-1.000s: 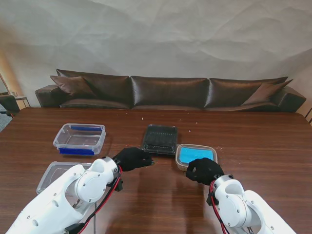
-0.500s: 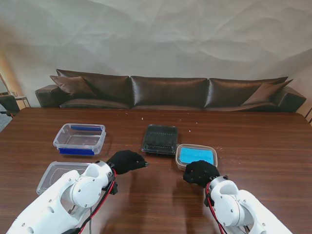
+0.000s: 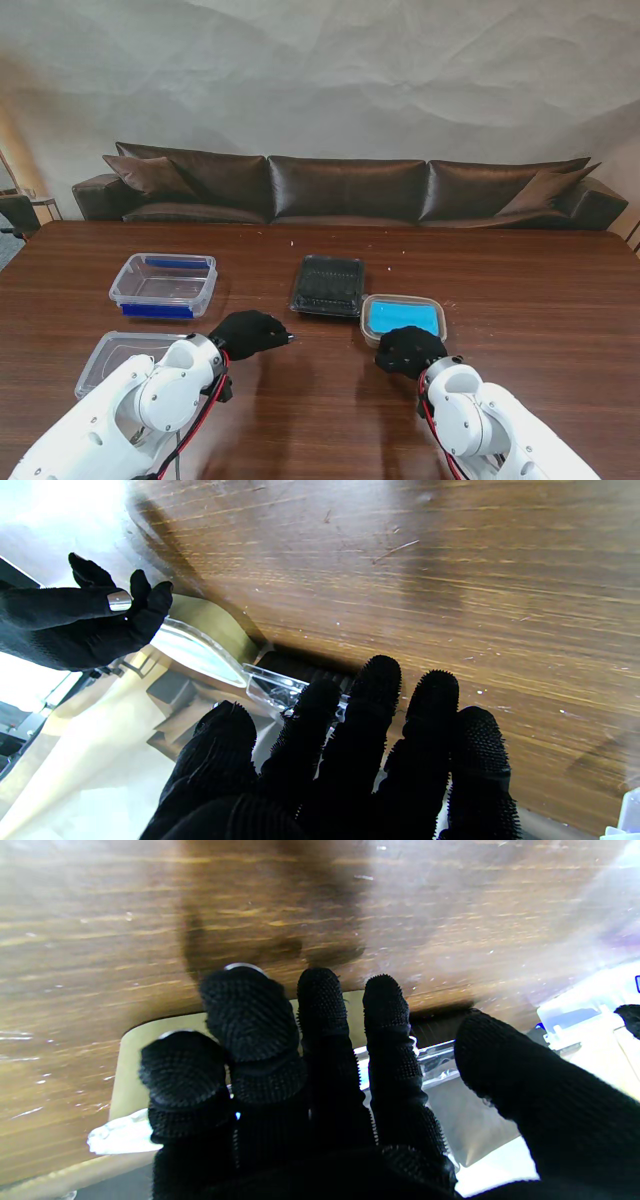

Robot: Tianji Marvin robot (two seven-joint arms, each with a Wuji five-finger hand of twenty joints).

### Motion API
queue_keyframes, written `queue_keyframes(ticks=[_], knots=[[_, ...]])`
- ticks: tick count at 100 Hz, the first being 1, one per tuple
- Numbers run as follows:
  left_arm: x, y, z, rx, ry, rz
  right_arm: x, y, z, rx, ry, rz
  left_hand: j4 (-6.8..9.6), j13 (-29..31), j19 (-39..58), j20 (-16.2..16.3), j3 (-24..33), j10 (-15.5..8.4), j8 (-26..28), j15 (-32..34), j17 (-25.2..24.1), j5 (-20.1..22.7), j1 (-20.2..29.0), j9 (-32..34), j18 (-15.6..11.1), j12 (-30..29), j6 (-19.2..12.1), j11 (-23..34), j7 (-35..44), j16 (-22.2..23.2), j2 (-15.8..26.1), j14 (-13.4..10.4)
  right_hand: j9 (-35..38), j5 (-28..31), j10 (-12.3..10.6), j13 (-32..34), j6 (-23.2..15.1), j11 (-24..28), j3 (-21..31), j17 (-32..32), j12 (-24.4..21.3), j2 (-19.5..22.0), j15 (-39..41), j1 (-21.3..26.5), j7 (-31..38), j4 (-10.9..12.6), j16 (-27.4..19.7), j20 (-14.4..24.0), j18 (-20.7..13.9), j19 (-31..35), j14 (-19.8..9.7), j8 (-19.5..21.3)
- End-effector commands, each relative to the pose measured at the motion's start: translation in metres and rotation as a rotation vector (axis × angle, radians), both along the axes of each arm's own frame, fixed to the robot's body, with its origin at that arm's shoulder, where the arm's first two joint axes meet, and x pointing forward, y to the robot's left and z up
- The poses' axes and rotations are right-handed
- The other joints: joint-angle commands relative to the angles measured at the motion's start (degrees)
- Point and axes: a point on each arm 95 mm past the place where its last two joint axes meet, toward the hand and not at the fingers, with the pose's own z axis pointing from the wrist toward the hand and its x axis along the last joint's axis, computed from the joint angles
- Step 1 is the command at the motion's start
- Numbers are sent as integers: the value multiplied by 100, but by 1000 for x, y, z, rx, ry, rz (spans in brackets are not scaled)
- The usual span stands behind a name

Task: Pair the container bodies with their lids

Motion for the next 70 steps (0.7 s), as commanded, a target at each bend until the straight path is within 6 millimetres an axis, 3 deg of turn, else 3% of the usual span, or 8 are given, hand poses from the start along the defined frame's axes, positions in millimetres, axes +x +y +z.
queue_keyframes(ticks=[1,70], knots=[[-2,-1,0,6,14,-13,1,2,-2,-6,11,-3,-31,-111,-135,-92,-12,103,42,-80,-126,96,30,-72,-60,-57,-7,-29,25,-41,186,139,-153,-170,158,-102,-146,-18,-45,-638,-92,85,3,-108,-70,155,49,230,72,-56,84,64],[-6,3,-3,13,33,-9,16,4,2,-37,29,-48,-31,-119,-228,-107,-11,120,57,-93,-175,87,41,-70,-73,-60,17,-30,9,-40,181,160,-523,-1036,217,-266,-88,-384,-282,-814,-540,181,10,-173,-271,157,26,261,-25,-111,90,-111]])
